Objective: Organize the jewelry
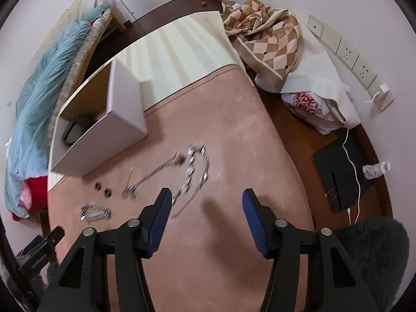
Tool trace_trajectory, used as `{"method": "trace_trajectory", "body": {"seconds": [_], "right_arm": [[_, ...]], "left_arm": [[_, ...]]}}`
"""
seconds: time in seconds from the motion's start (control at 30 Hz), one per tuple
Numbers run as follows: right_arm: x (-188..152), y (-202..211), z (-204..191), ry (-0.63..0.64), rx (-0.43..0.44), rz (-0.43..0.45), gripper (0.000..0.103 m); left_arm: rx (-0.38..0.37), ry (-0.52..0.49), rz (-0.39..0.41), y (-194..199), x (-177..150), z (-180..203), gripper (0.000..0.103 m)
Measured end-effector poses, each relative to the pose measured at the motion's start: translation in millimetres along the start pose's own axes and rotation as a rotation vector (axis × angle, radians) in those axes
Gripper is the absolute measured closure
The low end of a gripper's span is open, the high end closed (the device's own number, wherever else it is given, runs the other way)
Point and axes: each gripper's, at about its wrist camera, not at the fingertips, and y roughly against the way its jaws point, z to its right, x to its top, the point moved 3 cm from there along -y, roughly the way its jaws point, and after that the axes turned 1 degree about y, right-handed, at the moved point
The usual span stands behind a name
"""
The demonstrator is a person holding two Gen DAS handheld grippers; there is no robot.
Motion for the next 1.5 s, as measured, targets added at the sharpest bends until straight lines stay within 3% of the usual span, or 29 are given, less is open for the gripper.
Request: {"method": "trace_trajectory", "body": {"seconds": [0.17,0.43,0.47,0.57,0.67,0.77,0.87,1.03,1.1,1.17,1.2,1.27,1.5], "right_arm": [[18.6,-9.5,-13.0,0.050,0.023,0.029,0.054],[24.1,-38.6,-55.5,0.222,-0.024,0.030,0.079],[22.9,-42.2,-57.2,0.233,-0.040,0.025,0.092],[20.2,-42.0,-63.7,0.270,-0.065,0.060,0.095],[18.1,-31.4,-67.7,0.268,-0.046,0.090,0.095],[18.3,-14.4,-70.4,0.253,-0.012,0.119,0.095],[16.5,-2.2,-74.9,0.254,0.009,0.136,0.095],[13.9,3.2,-78.2,0.255,0.016,0.137,0.095],[11.8,2.9,-77.2,0.249,0.012,0.132,0.095],[10.6,2.7,-76.1,0.244,0.011,0.126,0.095],[9.8,2.9,-75.1,0.242,0.010,0.125,0.095],[8.5,3.9,-73.3,0.236,0.016,0.121,0.095],[8.6,23.0,-76.2,0.226,0.085,0.118,0.095]], "left_arm": [[0.020,-0.005,-0.013,-8.8,5.8,1.5,0.000],[0.039,-0.009,-0.023,-16.9,14.3,-1.8,0.000],[0.040,-0.010,-0.024,-17.3,14.6,-2.1,0.000],[0.041,-0.014,-0.022,-17.4,14.5,-2.4,0.000],[-0.001,-0.004,-0.027,-19.9,15.7,-4.9,0.000],[-0.124,0.045,-0.059,-26.5,16.2,-7.1,0.002],[-0.208,0.063,-0.091,-34.9,17.8,-0.9,0.018],[-0.227,-0.021,-0.110,-45.1,20.6,24.0,0.026],[-0.228,-0.067,-0.103,-45.5,18.7,35.7,0.035],[-0.243,-0.096,-0.089,-44.2,16.8,43.9,0.054],[-0.224,-0.117,-0.078,-42.7,16.2,47.3,0.059],[-0.242,-0.135,-0.066,-38.6,16.2,51.8,0.099],[-0.306,-0.078,-0.043,-19.1,17.9,40.2,0.101]]}}
